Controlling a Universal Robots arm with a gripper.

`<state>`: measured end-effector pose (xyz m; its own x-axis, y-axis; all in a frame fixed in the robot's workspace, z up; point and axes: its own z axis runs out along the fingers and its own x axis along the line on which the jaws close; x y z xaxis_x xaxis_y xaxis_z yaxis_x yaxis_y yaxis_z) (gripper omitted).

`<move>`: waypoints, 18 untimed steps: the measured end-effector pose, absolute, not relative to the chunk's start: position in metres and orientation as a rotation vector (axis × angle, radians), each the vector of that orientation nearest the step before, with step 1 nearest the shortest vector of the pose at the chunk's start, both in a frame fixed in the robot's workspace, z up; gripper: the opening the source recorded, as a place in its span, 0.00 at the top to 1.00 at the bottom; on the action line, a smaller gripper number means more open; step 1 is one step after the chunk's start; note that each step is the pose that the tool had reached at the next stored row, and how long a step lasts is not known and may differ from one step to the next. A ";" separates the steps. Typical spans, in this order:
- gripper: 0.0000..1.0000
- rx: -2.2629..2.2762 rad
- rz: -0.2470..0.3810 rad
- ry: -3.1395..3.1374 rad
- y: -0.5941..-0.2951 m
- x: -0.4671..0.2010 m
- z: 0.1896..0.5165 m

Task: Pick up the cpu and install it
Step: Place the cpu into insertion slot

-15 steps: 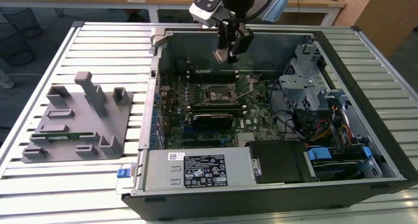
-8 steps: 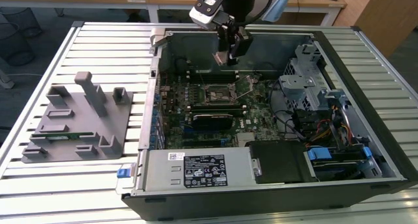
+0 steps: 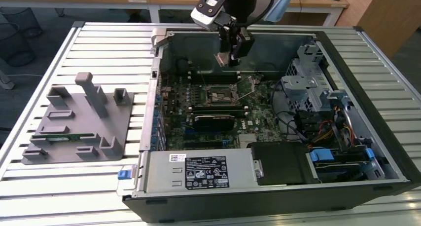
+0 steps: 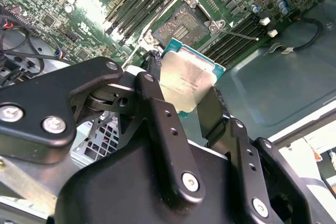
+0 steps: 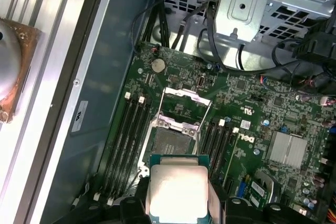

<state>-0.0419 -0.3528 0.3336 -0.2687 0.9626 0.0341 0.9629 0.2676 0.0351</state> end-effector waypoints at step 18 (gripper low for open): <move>0.47 -1.985 -0.076 -2.428 -0.353 -0.042 0.329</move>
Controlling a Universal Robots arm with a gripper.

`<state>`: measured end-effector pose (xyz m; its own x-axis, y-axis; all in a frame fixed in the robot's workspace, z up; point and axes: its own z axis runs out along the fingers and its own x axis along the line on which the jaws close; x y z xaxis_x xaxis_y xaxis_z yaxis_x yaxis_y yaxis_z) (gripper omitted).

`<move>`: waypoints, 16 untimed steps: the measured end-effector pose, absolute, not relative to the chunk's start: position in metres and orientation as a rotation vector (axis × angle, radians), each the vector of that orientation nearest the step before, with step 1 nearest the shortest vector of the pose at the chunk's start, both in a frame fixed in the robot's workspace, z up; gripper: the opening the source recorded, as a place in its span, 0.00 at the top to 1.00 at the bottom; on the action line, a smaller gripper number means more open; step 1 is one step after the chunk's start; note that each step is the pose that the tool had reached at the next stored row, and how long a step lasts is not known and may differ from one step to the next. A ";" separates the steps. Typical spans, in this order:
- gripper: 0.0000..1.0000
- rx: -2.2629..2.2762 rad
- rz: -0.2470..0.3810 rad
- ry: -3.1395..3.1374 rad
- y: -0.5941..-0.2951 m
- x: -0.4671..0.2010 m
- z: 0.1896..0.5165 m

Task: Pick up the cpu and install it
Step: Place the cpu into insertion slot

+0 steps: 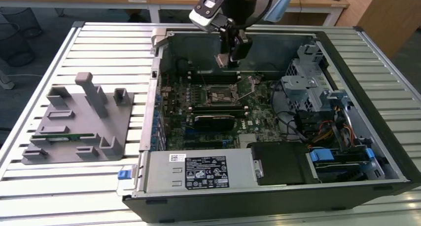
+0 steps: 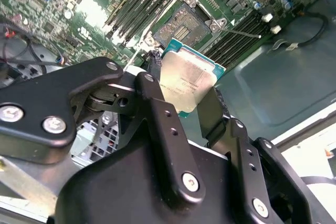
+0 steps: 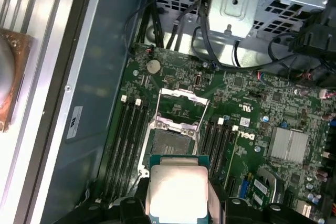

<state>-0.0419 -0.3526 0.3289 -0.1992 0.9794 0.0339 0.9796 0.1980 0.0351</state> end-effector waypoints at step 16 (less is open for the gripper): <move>0.47 -2.075 -0.080 -2.352 -0.349 -0.040 0.310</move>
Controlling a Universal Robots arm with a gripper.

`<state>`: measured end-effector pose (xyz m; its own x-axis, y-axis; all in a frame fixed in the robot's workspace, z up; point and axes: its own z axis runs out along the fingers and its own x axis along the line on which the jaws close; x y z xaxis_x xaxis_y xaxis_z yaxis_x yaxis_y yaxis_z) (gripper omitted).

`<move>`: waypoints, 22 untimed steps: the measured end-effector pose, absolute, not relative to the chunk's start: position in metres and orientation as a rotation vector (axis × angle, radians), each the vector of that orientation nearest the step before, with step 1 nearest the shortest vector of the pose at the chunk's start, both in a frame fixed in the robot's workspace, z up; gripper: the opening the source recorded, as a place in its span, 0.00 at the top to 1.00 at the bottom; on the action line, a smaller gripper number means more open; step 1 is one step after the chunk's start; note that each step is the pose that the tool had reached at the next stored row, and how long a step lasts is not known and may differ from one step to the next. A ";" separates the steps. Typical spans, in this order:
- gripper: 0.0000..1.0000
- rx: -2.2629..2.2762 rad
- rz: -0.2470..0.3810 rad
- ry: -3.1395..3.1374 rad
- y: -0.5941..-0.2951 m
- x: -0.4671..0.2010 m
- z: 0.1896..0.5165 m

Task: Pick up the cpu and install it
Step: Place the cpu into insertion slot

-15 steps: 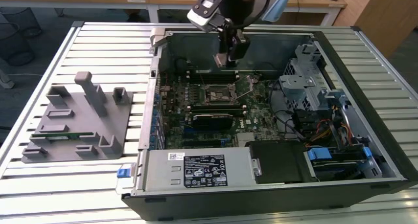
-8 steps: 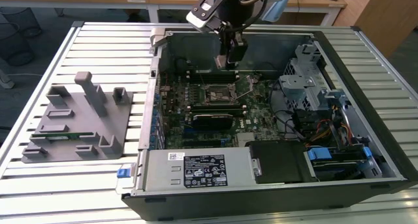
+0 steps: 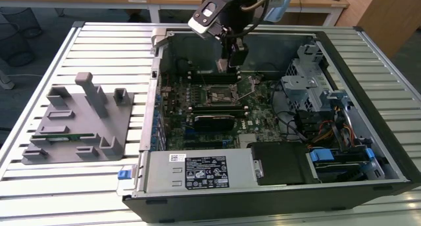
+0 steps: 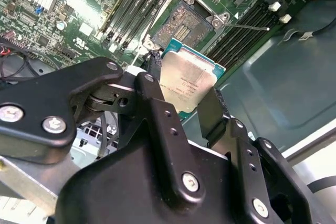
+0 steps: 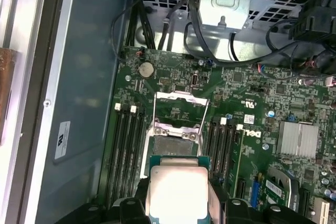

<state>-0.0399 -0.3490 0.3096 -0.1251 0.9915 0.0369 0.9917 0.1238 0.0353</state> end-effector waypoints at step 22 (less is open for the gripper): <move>0.47 -2.075 -0.081 -2.351 -0.349 -0.040 0.302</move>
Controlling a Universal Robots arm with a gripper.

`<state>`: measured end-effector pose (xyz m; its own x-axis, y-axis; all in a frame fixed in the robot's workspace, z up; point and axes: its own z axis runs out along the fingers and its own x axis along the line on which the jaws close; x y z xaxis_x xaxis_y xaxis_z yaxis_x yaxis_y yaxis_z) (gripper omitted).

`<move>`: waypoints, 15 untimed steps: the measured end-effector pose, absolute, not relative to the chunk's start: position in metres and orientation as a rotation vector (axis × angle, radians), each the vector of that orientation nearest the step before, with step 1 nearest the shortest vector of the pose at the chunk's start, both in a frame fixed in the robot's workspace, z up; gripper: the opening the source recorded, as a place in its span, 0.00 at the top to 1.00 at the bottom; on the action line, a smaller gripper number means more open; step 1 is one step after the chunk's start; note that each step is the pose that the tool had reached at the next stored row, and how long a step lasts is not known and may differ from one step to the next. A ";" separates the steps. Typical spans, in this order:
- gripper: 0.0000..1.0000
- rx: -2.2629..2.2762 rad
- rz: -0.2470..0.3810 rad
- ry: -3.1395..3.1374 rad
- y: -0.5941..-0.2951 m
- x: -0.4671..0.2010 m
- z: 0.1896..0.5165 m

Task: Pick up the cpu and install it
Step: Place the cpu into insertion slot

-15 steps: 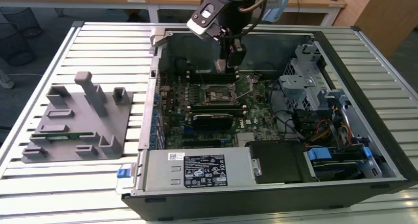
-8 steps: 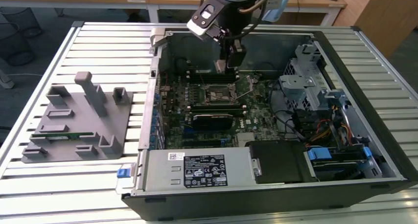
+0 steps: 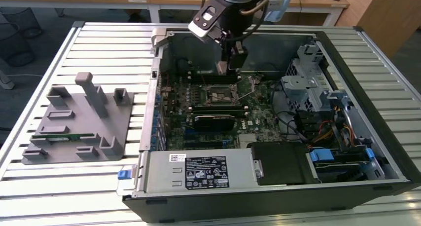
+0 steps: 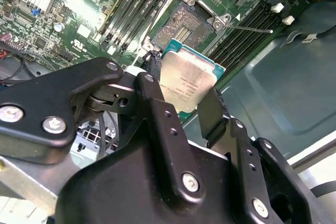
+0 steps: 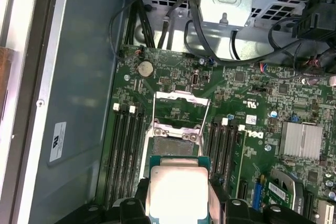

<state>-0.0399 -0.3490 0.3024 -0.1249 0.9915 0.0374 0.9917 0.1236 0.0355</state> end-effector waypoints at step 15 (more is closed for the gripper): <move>0.47 -2.139 -0.082 -2.294 -0.342 -0.039 0.282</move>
